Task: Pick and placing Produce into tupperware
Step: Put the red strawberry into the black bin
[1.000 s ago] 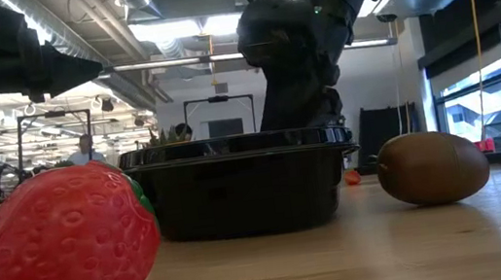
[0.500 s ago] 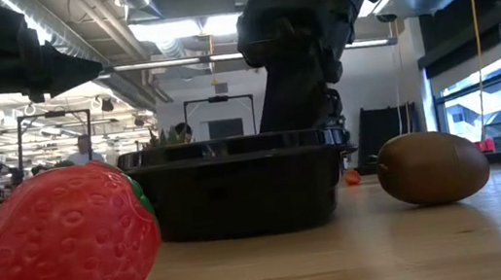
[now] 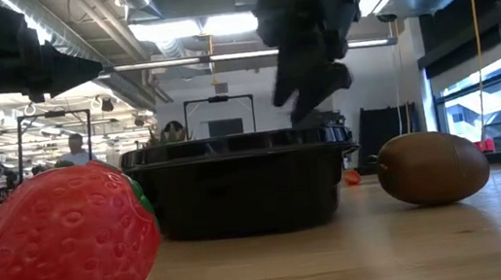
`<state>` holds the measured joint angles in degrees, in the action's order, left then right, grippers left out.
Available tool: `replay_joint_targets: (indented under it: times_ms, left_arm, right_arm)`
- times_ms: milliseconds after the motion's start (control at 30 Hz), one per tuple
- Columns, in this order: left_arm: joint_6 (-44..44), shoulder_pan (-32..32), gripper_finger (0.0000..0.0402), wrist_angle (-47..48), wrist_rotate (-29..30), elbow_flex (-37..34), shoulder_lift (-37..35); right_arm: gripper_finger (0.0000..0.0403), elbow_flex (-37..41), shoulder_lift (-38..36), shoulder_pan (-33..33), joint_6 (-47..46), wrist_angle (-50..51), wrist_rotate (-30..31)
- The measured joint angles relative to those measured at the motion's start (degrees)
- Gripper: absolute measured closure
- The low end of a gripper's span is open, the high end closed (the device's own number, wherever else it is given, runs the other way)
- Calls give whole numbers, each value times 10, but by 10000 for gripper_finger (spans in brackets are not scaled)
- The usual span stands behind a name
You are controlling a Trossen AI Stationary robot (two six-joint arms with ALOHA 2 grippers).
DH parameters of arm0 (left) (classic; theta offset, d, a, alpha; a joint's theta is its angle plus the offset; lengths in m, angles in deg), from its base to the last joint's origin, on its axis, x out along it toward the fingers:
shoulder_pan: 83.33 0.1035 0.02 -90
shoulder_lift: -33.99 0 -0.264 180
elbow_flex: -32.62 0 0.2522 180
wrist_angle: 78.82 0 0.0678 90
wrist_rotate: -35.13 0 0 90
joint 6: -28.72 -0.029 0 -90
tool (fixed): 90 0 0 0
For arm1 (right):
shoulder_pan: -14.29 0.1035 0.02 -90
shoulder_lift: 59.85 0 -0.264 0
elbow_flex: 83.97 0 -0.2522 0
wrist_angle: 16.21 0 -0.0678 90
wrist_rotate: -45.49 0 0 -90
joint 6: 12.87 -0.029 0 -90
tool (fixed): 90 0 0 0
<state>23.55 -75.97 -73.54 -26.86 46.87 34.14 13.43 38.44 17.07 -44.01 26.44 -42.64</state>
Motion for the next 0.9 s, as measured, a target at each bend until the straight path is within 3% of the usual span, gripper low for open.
replay_joint_targets:
  times_ms: [233,500,900]
  left_arm:
    - [0,0,230,-1,0,0,0]
    - [0,0,230,-2,0,0,0]
    - [-14,0,230,-2,0,0,0]
  right_arm:
    - [148,3,-10,-71,-31,116,46]
    - [148,55,-8,-144,-29,81,47]
    - [148,132,-6,-183,-29,-18,47]
